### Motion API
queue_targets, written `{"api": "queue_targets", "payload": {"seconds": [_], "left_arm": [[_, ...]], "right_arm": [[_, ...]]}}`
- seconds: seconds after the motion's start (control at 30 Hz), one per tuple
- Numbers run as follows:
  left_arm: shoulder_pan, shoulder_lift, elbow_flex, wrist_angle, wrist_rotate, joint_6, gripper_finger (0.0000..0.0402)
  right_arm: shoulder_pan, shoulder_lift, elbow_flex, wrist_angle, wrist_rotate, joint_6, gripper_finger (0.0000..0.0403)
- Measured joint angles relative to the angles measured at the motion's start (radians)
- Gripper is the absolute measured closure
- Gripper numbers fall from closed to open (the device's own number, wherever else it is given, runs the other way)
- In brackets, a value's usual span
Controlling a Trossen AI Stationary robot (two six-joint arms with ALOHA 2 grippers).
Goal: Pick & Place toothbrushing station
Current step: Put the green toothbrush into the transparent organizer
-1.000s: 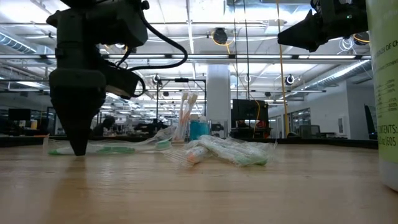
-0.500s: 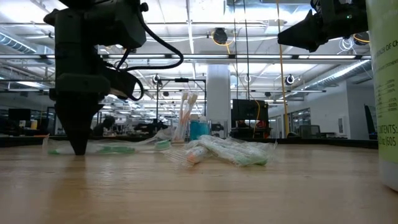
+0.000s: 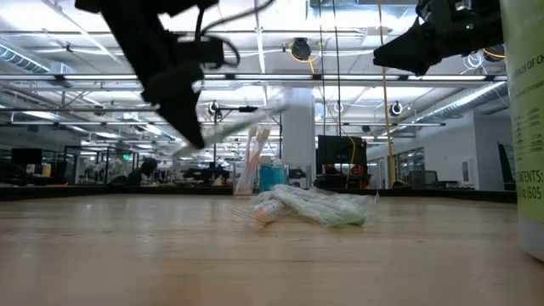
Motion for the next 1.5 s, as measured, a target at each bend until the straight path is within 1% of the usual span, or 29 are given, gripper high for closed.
{"api": "queue_targets", "payload": {"seconds": [0.07,0.13,0.17,0.27,0.33,0.4,0.53,0.63,0.73,0.83,0.87,1.03,1.13,1.23,1.4,1.5], "left_arm": [[0.026,-0.046,-0.011,0.112,-0.042,0.127,0.0395],[0.058,-0.088,-0.019,0.282,-0.031,0.257,0.0396],[0.078,-0.102,-0.027,0.356,-0.005,0.316,0.0395],[0.138,-0.116,-0.048,0.566,0.167,0.473,0.0396],[0.178,-0.115,-0.05,0.664,0.284,0.528,0.0396],[0.214,-0.105,-0.048,0.737,0.337,0.56,0.0395],[0.272,-0.067,-0.048,0.774,0.351,0.599,0.0397],[0.309,-0.035,-0.048,0.815,0.383,0.596,0.0395],[0.326,0.0,-0.048,0.851,0.43,0.596,0.0395],[0.326,0.014,-0.048,0.879,0.467,0.599,0.0397],[0.326,0.014,-0.048,0.885,0.467,0.599,0.0395],[0.326,0.013,-0.048,0.898,0.467,0.6,0.0392],[0.326,0.012,-0.048,0.903,0.484,0.599,0.0396],[0.326,0.012,-0.048,0.897,0.484,0.595,0.039],[0.327,0.012,-0.048,0.899,0.484,0.598,0.0396],[0.33,0.012,-0.048,0.899,0.484,0.595,0.0393]], "right_arm": [[0.002,0.032,0.0,0.044,-0.024,-0.005,0.0243],[0.002,0.065,0.0,0.094,-0.053,-0.005,0.0243],[0.003,0.083,0.0,0.122,-0.08,-0.004,0.0243],[0.006,0.143,0.0,0.212,-0.158,-0.004,0.024],[0.006,0.188,0.0,0.29,-0.193,-0.004,0.0232],[0.006,0.231,0.0,0.376,-0.229,-0.004,0.0218],[0.022,0.31,0.0,0.565,-0.309,0.017,0.0181],[0.039,0.373,0.001,0.685,-0.309,0.026,0.0163],[0.039,0.432,0.001,0.745,-0.301,0.025,0.016],[0.038,0.477,0.0,0.778,-0.241,0.025,0.0162],[0.038,0.49,0.0,0.794,-0.228,0.024,0.0163],[0.039,0.545,0.001,0.906,-0.234,0.033,0.0164],[0.038,0.568,0.015,0.913,-0.257,0.053,0.0164],[0.039,0.586,0.031,0.914,-0.283,0.057,0.0165],[0.051,0.612,0.066,0.914,-0.302,0.064,0.0165],[0.067,0.628,0.087,0.909,-0.314,0.059,0.0165]]}}
